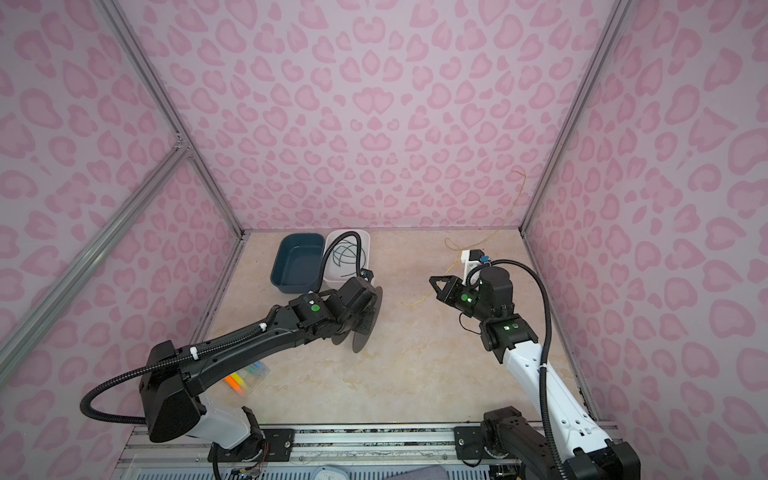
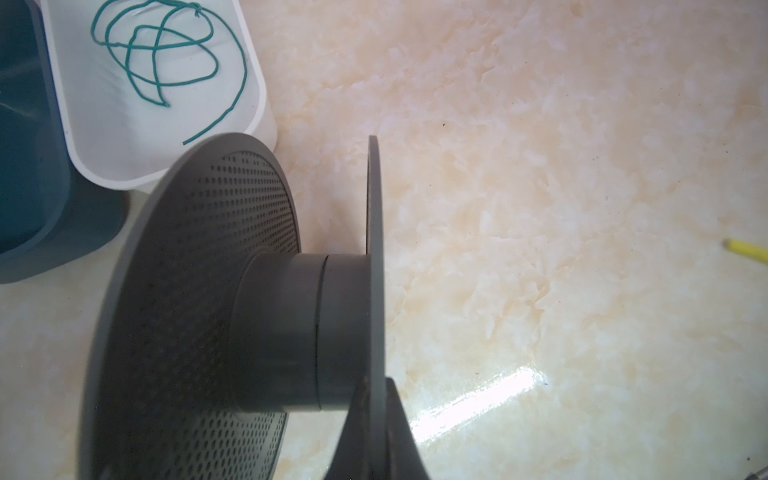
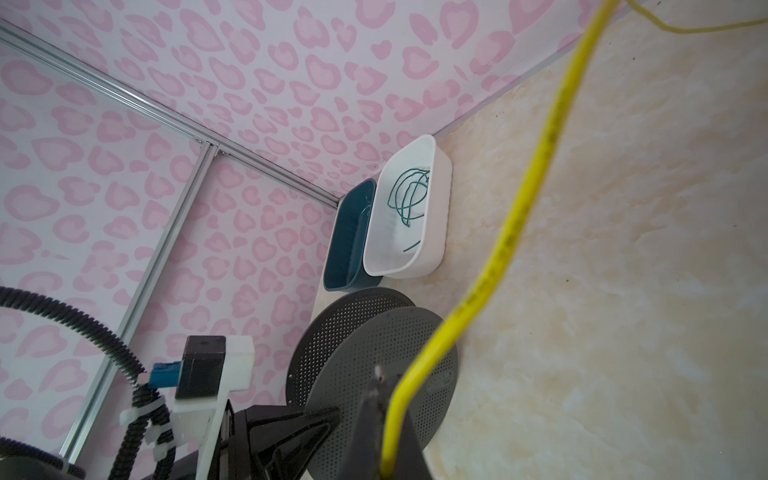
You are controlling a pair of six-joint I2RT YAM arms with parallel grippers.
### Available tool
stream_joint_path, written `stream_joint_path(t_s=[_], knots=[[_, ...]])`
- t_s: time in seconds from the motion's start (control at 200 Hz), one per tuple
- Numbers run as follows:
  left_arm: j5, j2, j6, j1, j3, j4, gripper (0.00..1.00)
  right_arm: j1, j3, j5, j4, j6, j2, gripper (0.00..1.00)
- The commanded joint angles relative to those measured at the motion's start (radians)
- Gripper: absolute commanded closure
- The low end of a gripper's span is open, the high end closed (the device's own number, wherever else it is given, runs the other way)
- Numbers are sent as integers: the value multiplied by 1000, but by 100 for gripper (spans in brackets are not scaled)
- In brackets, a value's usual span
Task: Wrap the cables
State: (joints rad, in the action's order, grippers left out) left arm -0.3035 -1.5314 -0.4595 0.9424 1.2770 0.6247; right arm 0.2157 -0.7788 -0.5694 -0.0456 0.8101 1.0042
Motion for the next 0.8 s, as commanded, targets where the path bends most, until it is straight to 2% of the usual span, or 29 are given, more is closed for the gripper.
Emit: stream_joint_path(t_s=[0.0, 0.39, 0.45, 0.56, 0.675, 0.795], knots=[[14, -8, 21, 6, -13, -18, 96, 1, 6, -12, 30, 0, 4, 100], [28, -6, 19, 6, -27, -24, 95, 2, 7, -14, 29, 4, 1, 100], [27, -1, 23, 6, -28, -22, 89, 2, 7, -14, 25, 1, -1, 100], [20, 14, 34, 5, -27, -16, 71, 2, 9, -16, 28, 6, -1, 100], [10, 40, 49, 5, -7, 6, 44, 7, 9, -18, 31, 8, 1, 100], [36, 91, 60, 6, 53, 42, 36, 20, 3, -18, 38, 1, 9, 100]])
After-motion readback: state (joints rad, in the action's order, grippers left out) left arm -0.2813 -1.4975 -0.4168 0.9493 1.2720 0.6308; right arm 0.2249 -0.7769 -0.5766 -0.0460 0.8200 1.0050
